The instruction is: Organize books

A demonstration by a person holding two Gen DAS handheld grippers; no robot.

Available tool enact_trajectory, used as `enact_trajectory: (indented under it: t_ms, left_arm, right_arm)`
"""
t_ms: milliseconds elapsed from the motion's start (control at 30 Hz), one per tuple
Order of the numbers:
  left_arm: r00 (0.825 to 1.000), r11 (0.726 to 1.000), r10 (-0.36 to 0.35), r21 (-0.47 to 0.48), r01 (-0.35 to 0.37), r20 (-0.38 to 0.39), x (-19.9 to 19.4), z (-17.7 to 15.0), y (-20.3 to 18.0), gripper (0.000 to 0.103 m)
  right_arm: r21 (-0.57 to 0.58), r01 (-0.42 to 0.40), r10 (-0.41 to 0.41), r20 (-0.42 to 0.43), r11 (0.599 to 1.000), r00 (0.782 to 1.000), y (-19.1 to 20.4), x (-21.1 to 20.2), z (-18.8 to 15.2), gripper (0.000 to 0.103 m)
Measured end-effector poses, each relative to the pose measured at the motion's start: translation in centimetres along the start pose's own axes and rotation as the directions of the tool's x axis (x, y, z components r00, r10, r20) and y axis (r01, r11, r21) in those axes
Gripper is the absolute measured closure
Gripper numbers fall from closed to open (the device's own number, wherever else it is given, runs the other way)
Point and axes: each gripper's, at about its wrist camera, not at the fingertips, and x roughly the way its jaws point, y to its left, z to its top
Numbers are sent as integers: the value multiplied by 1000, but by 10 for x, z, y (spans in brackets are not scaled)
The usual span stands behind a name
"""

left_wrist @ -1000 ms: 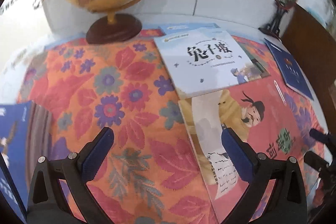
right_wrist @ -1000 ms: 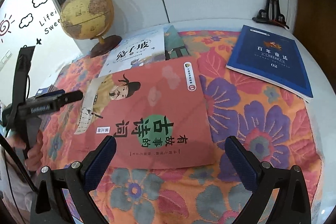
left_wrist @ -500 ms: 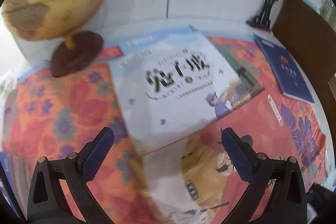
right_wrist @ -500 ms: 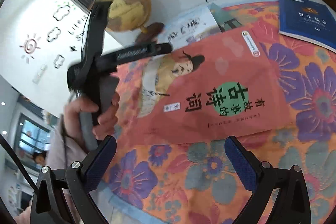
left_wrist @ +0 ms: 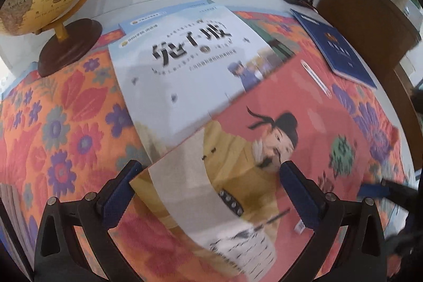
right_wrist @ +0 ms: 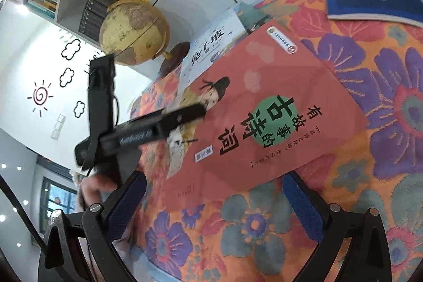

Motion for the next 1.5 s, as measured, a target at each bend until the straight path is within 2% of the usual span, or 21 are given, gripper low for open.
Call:
enact_trajectory:
  t_ms: [133, 200, 267, 300, 433, 533, 633, 700, 833, 1033, 1100, 1167, 1233, 1300, 1367, 1500]
  left_arm:
    - [1000, 998, 11, 59, -10, -20, -10, -20, -16, 2]
    - [999, 999, 24, 40, -23, -25, -17, -31, -16, 4]
    - [999, 999, -27, 25, 28, -46, -21, -43, -15, 3]
    - [998, 998, -44, 39, 46, -41, -26, -49, -18, 3]
    - [998, 990, -34, 136, 41, -57, -33, -68, -39, 2]
    - [999, 988, 8, 156, -2, -35, -38, -67, -41, 2]
    - [999, 995, 38, 89, -38, 1, -40, -51, -26, 2]
    - [1000, 999, 18, 34, -18, 4, -34, -40, -15, 2]
    - [1000, 1000, -1, 12, 2, -26, -14, -32, -16, 0]
    - [998, 987, -38, 156, 43, -40, -20, -53, -61, 0]
    - [995, 980, -75, 177, 85, -64, -23, -63, -70, 0]
    - [995, 976, -73, 201, 86, -69, -27, -73, -79, 1]
    - [992, 971, -99, 211, 115, -83, -30, -79, -82, 1]
    - [989, 966, -118, 221, 135, -85, -32, -81, -79, 1]
    - [989, 975, -122, 174, 135, -79, -32, -77, -69, 1]
    - [990, 990, -130, 55, 133, -49, -30, -67, -49, 1]
  right_arm:
    - [-66, 75, -75, 0, 995, 997, 10, 5, 1, 0]
    - [-77, 56, -57, -2, 995, 998, 11, 4, 2, 0]
    - [-64, 66, -66, 4, 996, 998, 9, 2, 5, 0]
    - [-71, 88, -87, 5, 994, 996, 8, 2, 6, 0]
    - [-60, 107, -106, 15, 992, 994, 2, -5, 11, 0]
    - [-37, 176, -174, 45, 984, 984, -7, -14, 14, 0]
    - [-13, 245, -243, 65, 970, 968, -16, -20, 16, 0]
    - [-1, 236, -235, 55, 972, 970, -21, -22, 14, 0]
    - [-31, 237, -235, 56, 971, 970, -15, -17, 13, 0]
    - [-63, 200, -197, 48, 978, 979, -11, -11, 12, 0]
    - [-70, 184, -182, 44, 980, 982, -12, -10, 12, 0]
    - [-78, 186, -183, 48, 979, 982, -12, -10, 14, 0]
    - [-87, 183, -180, 51, 979, 982, -13, -9, 16, 0]
    - [-78, 153, -150, 43, 985, 988, -17, -10, 19, 0]
    - [-50, 123, -122, 30, 991, 992, -23, -15, 19, 0]
    - [-69, 168, -169, -12, 983, 985, -24, -23, 15, 0]
